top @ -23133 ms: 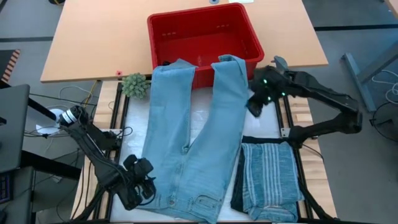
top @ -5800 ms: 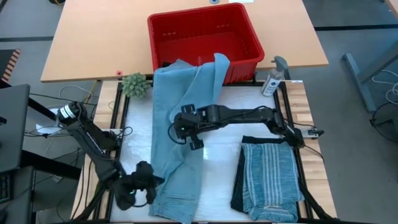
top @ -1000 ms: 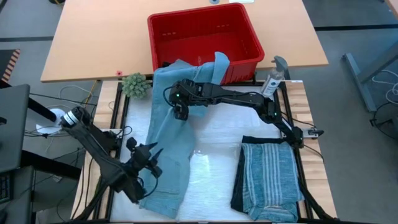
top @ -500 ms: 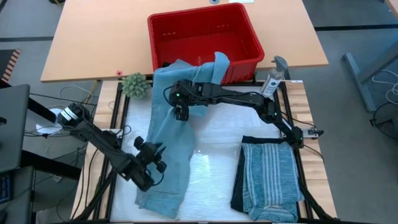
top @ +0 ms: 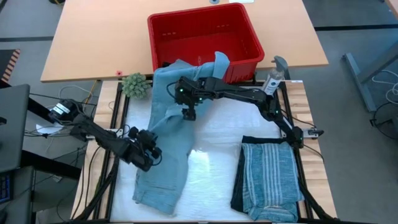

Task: Fold Laundry from Bin
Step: Fold the light blue denim pants

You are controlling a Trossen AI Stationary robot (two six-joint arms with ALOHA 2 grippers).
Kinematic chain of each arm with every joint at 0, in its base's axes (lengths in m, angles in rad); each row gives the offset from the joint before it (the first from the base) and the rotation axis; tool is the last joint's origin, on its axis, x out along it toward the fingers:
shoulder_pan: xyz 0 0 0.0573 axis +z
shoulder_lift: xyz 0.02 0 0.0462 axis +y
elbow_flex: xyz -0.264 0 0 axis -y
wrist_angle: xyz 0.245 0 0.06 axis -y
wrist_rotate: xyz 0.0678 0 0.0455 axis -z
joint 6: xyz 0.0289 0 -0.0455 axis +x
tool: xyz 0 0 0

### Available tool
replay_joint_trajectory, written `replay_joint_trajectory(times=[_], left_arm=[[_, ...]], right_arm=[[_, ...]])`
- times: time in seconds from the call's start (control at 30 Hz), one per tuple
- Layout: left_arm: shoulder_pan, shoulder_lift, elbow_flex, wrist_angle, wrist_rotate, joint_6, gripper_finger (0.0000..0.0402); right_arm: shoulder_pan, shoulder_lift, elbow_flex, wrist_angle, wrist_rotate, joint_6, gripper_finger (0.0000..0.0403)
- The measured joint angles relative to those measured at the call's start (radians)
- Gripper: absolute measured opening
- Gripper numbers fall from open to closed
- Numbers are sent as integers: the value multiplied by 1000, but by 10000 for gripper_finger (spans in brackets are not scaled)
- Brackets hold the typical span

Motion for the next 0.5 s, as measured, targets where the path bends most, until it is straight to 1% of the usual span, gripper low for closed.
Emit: replay_joint_trajectory(times=[0.13,0.2,0.27,0.33,0.37,0.43,0.47,0.5], left_arm=[[15,-11,-46,55,34,-7,88],[16,-11,-61,91,46,10,88],[16,-11,-68,113,60,24,88],[16,-11,-68,123,66,40,88],[16,-11,-68,124,66,48,88],[16,-11,-68,124,66,60,88],[16,-11,-68,125,66,57,88],[16,-11,-68,125,66,50,88]], right_arm=[[13,-53,3,-75,0,-45,327],[30,-82,1,-149,2,-99,327],[48,-98,0,-262,31,-231,327],[62,-100,-2,-377,85,-383,327],[67,-100,-21,-374,104,-429,327],[65,-105,-39,-324,120,-456,326],[62,-105,-39,-321,148,-480,326],[61,-101,-38,-330,210,-514,325]])
